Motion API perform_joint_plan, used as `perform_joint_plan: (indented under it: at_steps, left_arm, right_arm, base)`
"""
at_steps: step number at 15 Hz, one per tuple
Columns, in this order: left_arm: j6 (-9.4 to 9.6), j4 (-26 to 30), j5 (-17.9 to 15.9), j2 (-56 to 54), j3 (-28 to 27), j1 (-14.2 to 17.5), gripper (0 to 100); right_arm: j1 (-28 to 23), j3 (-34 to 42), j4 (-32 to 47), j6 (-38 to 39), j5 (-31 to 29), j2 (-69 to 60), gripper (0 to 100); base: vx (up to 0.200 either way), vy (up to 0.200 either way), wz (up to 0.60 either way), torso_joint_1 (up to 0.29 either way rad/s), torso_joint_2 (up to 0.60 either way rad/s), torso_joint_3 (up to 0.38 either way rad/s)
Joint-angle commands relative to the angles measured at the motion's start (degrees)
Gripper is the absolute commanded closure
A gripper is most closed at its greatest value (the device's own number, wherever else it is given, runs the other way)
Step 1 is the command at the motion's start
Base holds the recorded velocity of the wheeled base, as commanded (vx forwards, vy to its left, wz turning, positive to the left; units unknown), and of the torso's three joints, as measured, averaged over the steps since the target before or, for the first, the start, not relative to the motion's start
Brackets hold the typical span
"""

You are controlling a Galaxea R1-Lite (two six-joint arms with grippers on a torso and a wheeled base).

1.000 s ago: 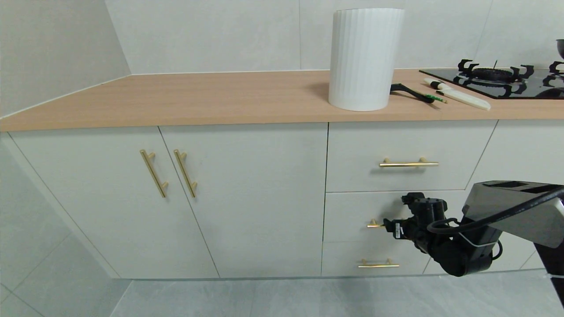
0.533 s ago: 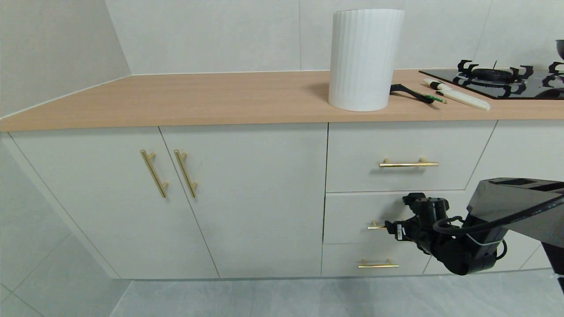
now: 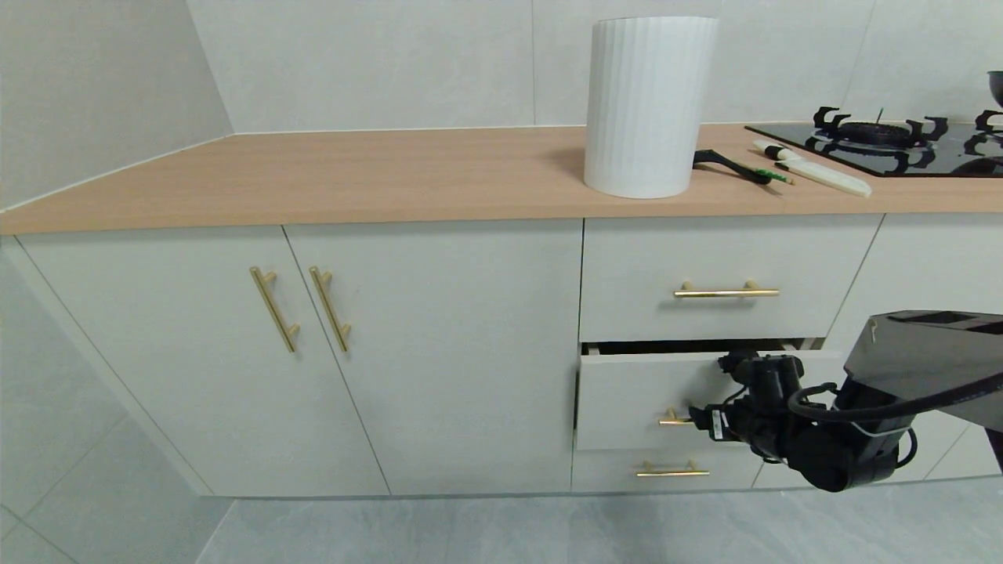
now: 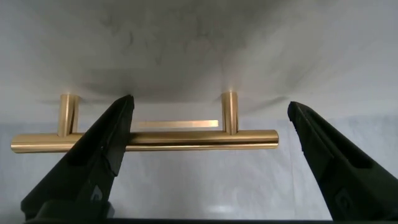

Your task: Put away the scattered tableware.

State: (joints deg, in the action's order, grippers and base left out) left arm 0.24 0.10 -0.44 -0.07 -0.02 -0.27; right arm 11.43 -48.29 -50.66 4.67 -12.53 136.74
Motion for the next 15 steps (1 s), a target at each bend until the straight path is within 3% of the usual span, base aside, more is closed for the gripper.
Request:
perform_joint_plan:
  at_steps: [1, 4, 7, 11, 15]
  left_arm:
    - [0.02, 0.0, 0.0, 0.1, 0.0, 0.0, 0]
    - [0.02, 0.0, 0.0, 0.1, 0.0, 0.0, 0]
    - [0.02, 0.0, 0.0, 0.1, 0.0, 0.0, 0]
    - [0.02, 0.0, 0.0, 0.1, 0.0, 0.0, 0]
    - [0.02, 0.0, 0.0, 0.1, 0.0, 0.0, 0]
  right_arm:
    - [0.9, 4.2, 7.4, 0.0, 2.9, -11.5, 0]
    - [1.4, 4.7, 21.4, -0.4, 6.6, -25.2, 0]
    - [2.8, 5.0, 25.3, -0.1, 7.5, -35.3, 0]
    - [4.8, 4.6, 23.5, 0.3, 7.2, -32.9, 0]
    - [4.7, 4.9, 8.3, 0.8, 2.8, -21.3, 0]
  base:
    - [0.000, 0.000, 0.00, 0.000, 0.00, 0.000]
    - [0.000, 0.000, 0.00, 0.000, 0.00, 0.000]
    - [0.000, 0.000, 0.00, 0.000, 0.00, 0.000]
    - [0.000, 0.000, 0.00, 0.000, 0.00, 0.000]
    - [0.000, 0.000, 0.00, 0.000, 0.00, 0.000]
